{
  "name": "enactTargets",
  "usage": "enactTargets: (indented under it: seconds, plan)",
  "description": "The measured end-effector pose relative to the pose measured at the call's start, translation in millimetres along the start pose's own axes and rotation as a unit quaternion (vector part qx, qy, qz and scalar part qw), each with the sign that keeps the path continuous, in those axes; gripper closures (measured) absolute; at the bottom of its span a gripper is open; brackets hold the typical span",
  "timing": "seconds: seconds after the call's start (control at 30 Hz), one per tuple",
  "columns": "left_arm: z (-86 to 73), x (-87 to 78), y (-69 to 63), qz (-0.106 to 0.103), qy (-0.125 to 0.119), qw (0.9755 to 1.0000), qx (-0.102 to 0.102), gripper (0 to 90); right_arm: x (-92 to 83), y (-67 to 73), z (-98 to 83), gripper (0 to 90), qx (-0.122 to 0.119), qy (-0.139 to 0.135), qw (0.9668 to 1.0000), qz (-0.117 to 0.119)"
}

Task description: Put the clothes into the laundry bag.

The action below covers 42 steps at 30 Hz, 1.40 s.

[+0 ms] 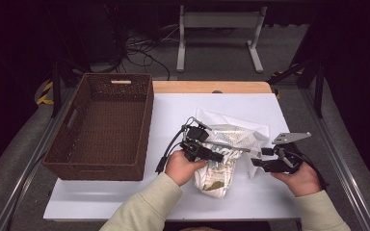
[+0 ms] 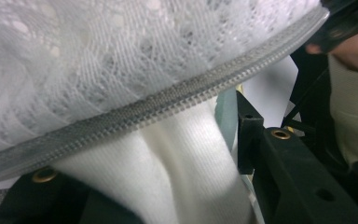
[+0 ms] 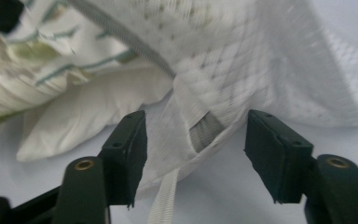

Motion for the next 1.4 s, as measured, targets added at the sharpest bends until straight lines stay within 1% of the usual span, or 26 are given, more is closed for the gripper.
enactTargets:
  seconds: [0.03, 0.1, 0.17, 0.2, 0.27, 0.37, 0.43, 0.53, 0.6, 0.73, 0.77, 0.8, 0.83, 0.87, 0.9, 0.97, 1.03, 1.07, 1.1, 1.13, 1.17, 1.23, 1.3, 1.37, 1.4]
  plan:
    - [0.1, -0.1, -0.4, 0.0, 0.0, 1.0, 0.0, 66.0, 4.3, 1.4, -0.8, 52.6, -0.002, 0.012, 0.9999, 0.006]
    - [0.1, -0.4, -1.1, -0.001, -0.001, 1.0, 0.001, 65.9, 8.3, 4.9, -1.6, 68.4, -0.017, 0.027, 0.9994, 0.012]
    - [0.3, -1.1, -1.8, 0.001, -0.003, 1.0, 0.003, 65.9, 8.5, 8.9, -1.7, 80.5, -0.033, 0.035, 0.9987, 0.017]
    - [0.3, -1.8, -2.1, 0.002, -0.003, 1.0, 0.003, 66.0, 7.9, 10.8, -1.8, 82.7, -0.038, 0.038, 0.9983, 0.022]
    - [0.4, -2.9, -2.3, 0.005, -0.002, 1.0, 0.004, 66.0, 6.3, 14.2, -2.9, 83.9, -0.046, 0.045, 0.9974, 0.03]
    - [0.3, -4.3, -2.3, 0.007, -0.005, 1.0, 0.002, 65.9, 4.6, 16.6, -5.0, 84.5, -0.05, 0.052, 0.9967, 0.037]
    - [0.2, -6.1, -2.3, 0.007, -0.01, 0.9999, -0.001, 66.0, 2.4, 18.2, -8.7, 84.7, -0.052, 0.058, 0.9957, 0.049]
    - [1.1, -9.0, -2.5, 0.007, -0.016, 0.9998, -0.003, 66.0, -0.5, 20.4, -15.6, 84.9, -0.053, 0.075, 0.9929, 0.076]
    - [2.2, -9.6, -2.8, 0.009, -0.019, 0.9998, -0.003, 66.0, -2.4, 23.1, -21.0, 85.0, -0.056, 0.088, 0.9896, 0.099]
    - [3.1, -7.0, -2.8, 0.017, -0.019, 0.9997, -0.007, 66.0, -7.5, 30.2, -30.3, 85.2, -0.068, 0.109, 0.9807, 0.148]
    - [3.1, -7.0, -2.8, 0.017, -0.019, 0.9997, -0.007, 65.9, -7.5, 30.2, -30.3, 85.2, -0.068, 0.109, 0.9807, 0.148]
    - [3.9, -4.4, -1.9, 0.024, -0.017, 0.9995, -0.009, 65.9, -10.9, 33.9, -33.7, 85.1, -0.074, 0.119, 0.9756, 0.169]
    - [3.9, -4.4, -1.9, 0.024, -0.017, 0.9995, -0.009, 65.9, -10.9, 33.9, -33.7, 85.1, -0.074, 0.119, 0.9756, 0.169]
    - [4.7, -0.4, -1.2, 0.025, -0.015, 0.9995, -0.01, 65.9, -13.5, 36.2, -35.3, 85.1, -0.08, 0.121, 0.9732, 0.178]
    - [4.7, -0.4, -1.2, 0.025, -0.015, 0.9995, -0.01, 65.9, -13.5, 36.2, -35.3, 85.1, -0.08, 0.121, 0.9732, 0.178]
    - [6.0, 5.4, -0.7, 0.035, -0.008, 0.9993, -0.008, 65.9, -14.4, 36.1, -36.2, 84.9, -0.082, 0.126, 0.9726, 0.177]
    - [7.0, 10.1, 0.0, 0.032, 0.0, 0.9995, -0.009, 65.7, -12.8, 35.0, -37.4, 83.5, -0.083, 0.138, 0.971, 0.176]
    - [7.2, 11.4, 0.3, 0.031, 0.001, 0.9995, -0.01, 65.5, -12.4, 34.7, -37.6, 78.5, -0.085, 0.141, 0.9713, 0.172]
    - [7.3, 12.5, 0.7, 0.032, 0.004, 0.9994, -0.01, 65.5, -12.7, 33.9, -37.3, 69.9, -0.084, 0.139, 0.9727, 0.166]
    - [7.4, 13.5, 0.8, 0.03, 0.005, 0.9995, -0.01, 65.5, -13.5, 31.7, -36.1, 62.2, -0.081, 0.129, 0.9764, 0.154]
    - [7.5, 13.7, 0.6, 0.029, 0.006, 0.9995, -0.009, 65.5, -16.2, 28.6, -34.3, 56.4, -0.071, 0.119, 0.9811, 0.135]
    - [7.6, 14.2, 0.2, 0.03, 0.007, 0.9995, -0.008, 65.4, -23.6, 24.8, -30.5, 46.7, -0.063, 0.092, 0.9884, 0.103]
    - [7.9, 15.0, -0.1, 0.028, 0.008, 0.9995, -0.01, 65.3, -32.3, 22.8, -25.2, 42.7, -0.054, 0.06, 0.9939, 0.075]
    - [8.2, 16.1, -0.2, 0.029, 0.009, 0.9995, -0.008, 65.2, -38.5, 22.4, -20.0, 42.2, -0.052, 0.033, 0.9966, 0.054]
    - [8.6, 17.2, -0.3, 0.028, 0.01, 0.9995, -0.008, 65.2, -41.4, 24.3, -15.9, 42.4, -0.057, 0.014, 0.9973, 0.044]
Point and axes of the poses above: each handheld gripper's, and its own axes: x roughly forward along the jaws, z roughly out of its top, y roughly to its left, the point moved 3 cm from there along x, roughly forward along the jaws, and after that the axes turned 10 degrees about y, right-handed, at the moved point
